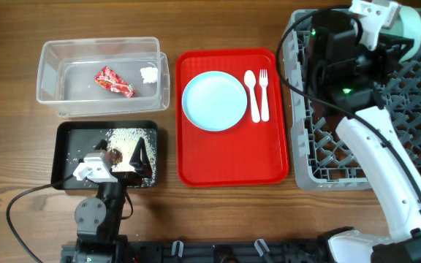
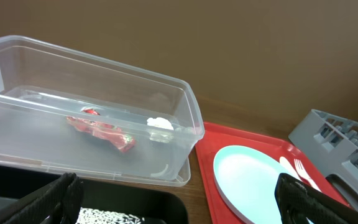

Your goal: Sort waste into correct bins and load items into the dishwasher rack

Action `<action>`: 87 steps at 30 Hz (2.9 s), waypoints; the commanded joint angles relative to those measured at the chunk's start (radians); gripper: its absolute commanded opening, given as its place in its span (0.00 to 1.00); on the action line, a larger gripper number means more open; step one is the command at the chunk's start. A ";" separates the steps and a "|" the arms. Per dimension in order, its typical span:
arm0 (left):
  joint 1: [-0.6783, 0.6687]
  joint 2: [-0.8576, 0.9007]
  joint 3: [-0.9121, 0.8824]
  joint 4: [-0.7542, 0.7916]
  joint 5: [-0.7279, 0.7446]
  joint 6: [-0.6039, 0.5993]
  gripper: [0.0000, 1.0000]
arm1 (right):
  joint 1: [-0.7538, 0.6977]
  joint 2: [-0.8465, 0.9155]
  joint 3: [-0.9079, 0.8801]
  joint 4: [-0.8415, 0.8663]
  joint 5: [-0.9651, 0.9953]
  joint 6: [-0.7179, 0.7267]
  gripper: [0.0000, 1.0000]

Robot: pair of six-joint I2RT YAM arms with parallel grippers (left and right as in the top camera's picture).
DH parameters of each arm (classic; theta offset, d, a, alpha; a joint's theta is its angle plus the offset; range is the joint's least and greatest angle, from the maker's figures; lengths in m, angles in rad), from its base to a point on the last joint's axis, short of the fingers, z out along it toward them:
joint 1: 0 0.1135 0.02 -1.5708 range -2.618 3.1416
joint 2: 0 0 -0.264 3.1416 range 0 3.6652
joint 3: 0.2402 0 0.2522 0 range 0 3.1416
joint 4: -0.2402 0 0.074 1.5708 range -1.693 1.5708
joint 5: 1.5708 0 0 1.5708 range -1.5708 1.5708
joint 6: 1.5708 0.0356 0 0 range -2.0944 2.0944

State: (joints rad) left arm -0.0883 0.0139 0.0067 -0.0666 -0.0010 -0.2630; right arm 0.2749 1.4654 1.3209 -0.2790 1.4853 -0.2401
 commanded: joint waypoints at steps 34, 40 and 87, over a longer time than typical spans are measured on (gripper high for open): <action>0.008 -0.007 -0.001 -0.006 0.008 0.013 1.00 | -0.334 0.579 0.008 0.343 -0.027 -0.322 0.04; 0.008 -0.007 -0.001 -0.006 0.008 0.013 1.00 | -0.271 0.579 0.008 0.379 -0.048 -0.364 0.04; 0.008 -0.007 -0.001 -0.006 0.008 0.013 1.00 | 0.880 0.319 0.007 1.934 0.036 -1.694 1.00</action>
State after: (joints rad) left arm -0.0883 0.0139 0.0067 -0.0666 -0.0013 -0.2630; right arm 1.1244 1.8294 1.3182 1.5669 1.5089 -1.8645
